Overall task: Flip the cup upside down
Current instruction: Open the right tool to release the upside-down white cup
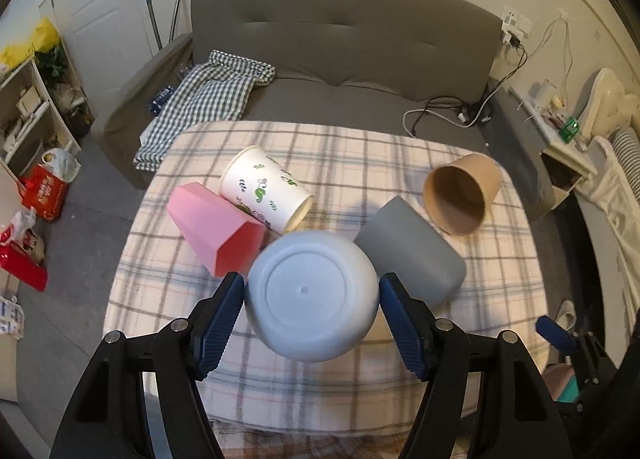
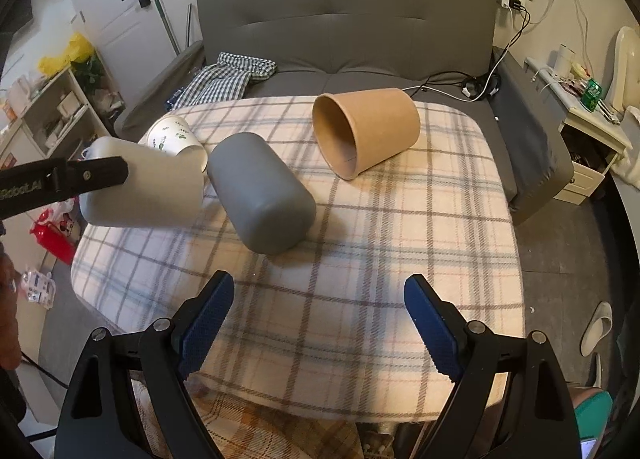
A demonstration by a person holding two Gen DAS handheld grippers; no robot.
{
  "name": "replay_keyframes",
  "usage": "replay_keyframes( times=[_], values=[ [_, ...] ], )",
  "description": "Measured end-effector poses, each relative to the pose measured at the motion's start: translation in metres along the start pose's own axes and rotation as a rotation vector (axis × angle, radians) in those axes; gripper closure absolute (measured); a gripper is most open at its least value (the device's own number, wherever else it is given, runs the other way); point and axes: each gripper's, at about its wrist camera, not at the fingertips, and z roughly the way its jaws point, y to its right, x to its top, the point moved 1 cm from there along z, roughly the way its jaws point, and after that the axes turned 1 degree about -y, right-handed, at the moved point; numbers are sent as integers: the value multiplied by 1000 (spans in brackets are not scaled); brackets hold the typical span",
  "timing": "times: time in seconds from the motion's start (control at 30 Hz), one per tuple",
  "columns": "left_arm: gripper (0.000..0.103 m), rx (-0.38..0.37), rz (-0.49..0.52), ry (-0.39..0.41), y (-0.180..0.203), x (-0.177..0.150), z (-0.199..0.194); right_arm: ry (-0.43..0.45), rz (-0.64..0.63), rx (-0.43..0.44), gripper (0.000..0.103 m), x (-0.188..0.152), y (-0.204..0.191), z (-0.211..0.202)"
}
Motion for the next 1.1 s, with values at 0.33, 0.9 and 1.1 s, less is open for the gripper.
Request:
replay_keyframes(
  times=[0.33,0.9,1.1],
  values=[
    [36,24,29,-16,5,-15,12,-12,13,-2,16,-3,3,6],
    [43,-8,90,3,28,-20,7,-19,28,-8,16,-5,7,8],
    [42,-48,66,24,27,-18,-6,-7,36,-13,16,-3,10,-2]
  ],
)
